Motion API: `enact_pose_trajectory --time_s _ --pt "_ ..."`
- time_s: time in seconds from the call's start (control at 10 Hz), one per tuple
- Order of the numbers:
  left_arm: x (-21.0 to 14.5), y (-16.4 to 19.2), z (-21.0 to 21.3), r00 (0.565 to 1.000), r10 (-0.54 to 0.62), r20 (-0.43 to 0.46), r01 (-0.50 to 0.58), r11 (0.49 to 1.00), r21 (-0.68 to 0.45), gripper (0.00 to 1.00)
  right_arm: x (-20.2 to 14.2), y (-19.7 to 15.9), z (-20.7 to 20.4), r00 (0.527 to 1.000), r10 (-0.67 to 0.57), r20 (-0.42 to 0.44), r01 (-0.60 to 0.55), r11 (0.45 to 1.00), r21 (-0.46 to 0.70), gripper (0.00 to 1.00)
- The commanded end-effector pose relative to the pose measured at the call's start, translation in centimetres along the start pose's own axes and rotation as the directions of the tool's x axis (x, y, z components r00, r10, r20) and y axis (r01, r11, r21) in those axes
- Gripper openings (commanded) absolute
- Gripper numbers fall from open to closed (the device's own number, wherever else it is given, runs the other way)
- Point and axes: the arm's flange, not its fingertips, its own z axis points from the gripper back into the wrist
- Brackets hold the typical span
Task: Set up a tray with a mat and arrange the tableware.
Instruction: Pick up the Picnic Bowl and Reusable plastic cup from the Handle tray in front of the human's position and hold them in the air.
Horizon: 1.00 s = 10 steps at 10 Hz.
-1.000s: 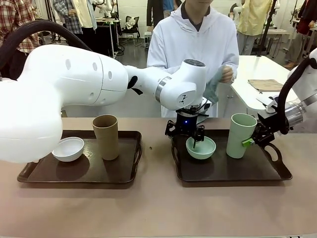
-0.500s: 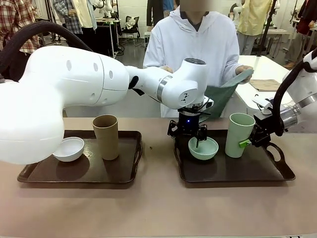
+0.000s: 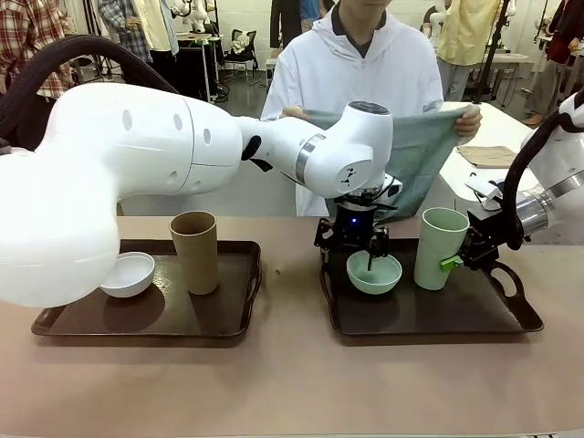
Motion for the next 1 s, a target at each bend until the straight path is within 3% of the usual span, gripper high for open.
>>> enact_pose_trajectory --time_s 0.0,0.1,0.2,0.3,0.4,0.5,0.7,0.8,0.9 --pt "0.64 -0.43 0.01 0.999 0.030 -0.016 -0.030 0.999 0.027 1.00 -0.07 -0.58 -0.28 0.999 0.020 0.026 -0.020 1.000 -0.014 1.00" --pt "0.73 -0.46 -0.16 0.999 0.034 -0.020 -0.033 0.999 0.026 1.00 -0.15 -0.59 -0.27 0.999 0.031 0.031 -0.031 0.999 -0.012 1.00" --pt "0.70 -0.48 -0.15 1.000 0.018 -0.014 -0.018 1.000 -0.009 0.86 -0.29 -0.50 -0.22 0.997 0.059 0.040 -0.059 0.998 -0.004 0.73" --pt "0.78 -0.54 -0.15 0.999 0.021 -0.027 -0.021 1.000 -0.002 0.42 -0.28 -0.44 -0.15 0.997 0.058 0.041 -0.058 0.998 0.000 0.41" --pt "0.76 -0.58 -0.09 0.999 0.025 -0.026 -0.025 1.000 -0.005 0.28 -0.28 -0.41 -0.15 0.997 0.061 0.043 -0.061 0.998 0.002 0.13" --pt "0.74 -0.62 -0.11 0.999 0.029 -0.025 -0.029 1.000 -0.006 0.00 -0.37 -0.35 -0.08 0.997 0.062 0.045 -0.062 0.998 0.004 0.00" --pt "0.72 -0.63 -0.06 0.999 0.034 -0.026 -0.034 0.999 -0.001 0.00 -0.45 -0.32 0.06 0.997 0.060 0.046 -0.061 0.998 0.003 0.00" --pt "0.72 -0.64 -0.03 0.999 0.034 -0.027 -0.034 0.999 -0.002 0.07 -0.48 -0.30 0.13 0.997 0.060 0.047 -0.061 0.998 0.003 0.24" --pt "0.72 -0.63 -0.02 0.999 0.035 -0.029 -0.035 0.999 -0.004 0.00 -0.51 -0.26 0.17 0.997 0.062 0.049 -0.062 0.998 0.004 0.24"
